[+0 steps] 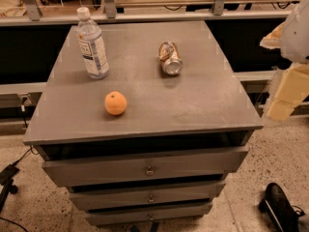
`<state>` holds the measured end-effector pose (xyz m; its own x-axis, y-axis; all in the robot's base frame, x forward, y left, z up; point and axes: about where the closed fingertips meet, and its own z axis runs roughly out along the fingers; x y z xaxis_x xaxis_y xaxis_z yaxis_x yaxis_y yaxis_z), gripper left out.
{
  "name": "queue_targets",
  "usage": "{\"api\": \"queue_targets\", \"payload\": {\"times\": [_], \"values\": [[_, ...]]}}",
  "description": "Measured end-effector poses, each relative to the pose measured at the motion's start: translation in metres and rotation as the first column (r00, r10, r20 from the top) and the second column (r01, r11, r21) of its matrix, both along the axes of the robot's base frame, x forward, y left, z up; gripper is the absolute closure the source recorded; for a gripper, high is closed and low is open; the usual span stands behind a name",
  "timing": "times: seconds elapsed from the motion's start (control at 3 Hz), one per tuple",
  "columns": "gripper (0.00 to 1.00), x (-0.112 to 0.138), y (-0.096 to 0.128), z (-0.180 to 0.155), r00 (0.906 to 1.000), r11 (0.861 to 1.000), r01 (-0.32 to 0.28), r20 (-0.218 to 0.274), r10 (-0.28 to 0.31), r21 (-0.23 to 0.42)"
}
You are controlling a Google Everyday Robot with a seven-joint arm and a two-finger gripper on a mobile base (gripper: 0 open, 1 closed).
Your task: Move blue plastic bottle near orange can
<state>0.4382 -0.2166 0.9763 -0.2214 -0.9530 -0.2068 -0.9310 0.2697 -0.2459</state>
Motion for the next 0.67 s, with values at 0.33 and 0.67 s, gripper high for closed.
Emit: {"api": "queue_targets", "payload": {"times": [0.33,0.67], "values": [[0.00,0.000,0.000,0.000,1.0000,1.000,0.000,0.000,0.000,0.000],[0.00,0.022,0.030,0.006,0.9979,0.995,-0.049,0.047,0.045,0.082]]}}
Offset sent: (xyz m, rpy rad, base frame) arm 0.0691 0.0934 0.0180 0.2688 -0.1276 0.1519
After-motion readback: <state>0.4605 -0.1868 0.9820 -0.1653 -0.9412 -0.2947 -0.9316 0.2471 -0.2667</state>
